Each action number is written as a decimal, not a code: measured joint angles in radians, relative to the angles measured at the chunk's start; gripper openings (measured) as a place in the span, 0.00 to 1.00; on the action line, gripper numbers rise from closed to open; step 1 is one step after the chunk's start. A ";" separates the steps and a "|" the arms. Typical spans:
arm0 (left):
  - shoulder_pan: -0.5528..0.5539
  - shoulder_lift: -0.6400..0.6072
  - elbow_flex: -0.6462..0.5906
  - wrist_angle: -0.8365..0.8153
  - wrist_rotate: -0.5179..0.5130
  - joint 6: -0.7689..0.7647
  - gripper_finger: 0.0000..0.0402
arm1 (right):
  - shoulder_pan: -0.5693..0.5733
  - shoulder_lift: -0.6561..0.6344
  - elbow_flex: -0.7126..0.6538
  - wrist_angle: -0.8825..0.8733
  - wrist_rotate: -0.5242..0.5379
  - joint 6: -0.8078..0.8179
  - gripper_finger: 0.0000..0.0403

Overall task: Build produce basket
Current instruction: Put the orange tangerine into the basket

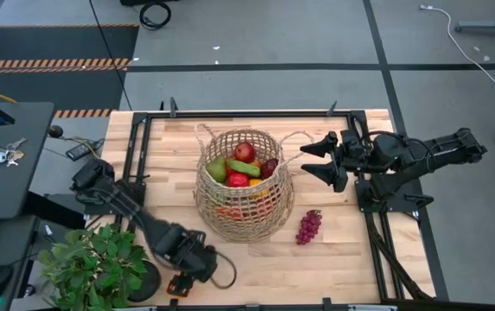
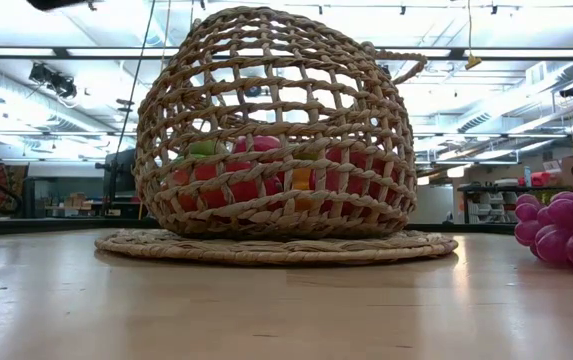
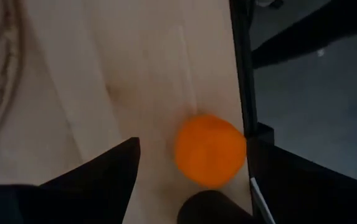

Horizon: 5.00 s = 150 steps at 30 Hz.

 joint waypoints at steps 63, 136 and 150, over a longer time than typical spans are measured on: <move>-0.175 0.202 -0.001 -0.124 -0.354 0.102 0.77 | 0.000 0.001 0.001 -0.028 -0.025 0.038 0.86; 0.044 0.016 -0.365 0.097 -0.024 -0.227 0.89 | -0.005 0.000 0.000 -0.001 -0.047 0.027 0.86; 0.210 0.015 -0.145 0.059 0.005 -0.204 0.81 | -0.014 0.000 0.000 0.000 -0.031 0.000 0.86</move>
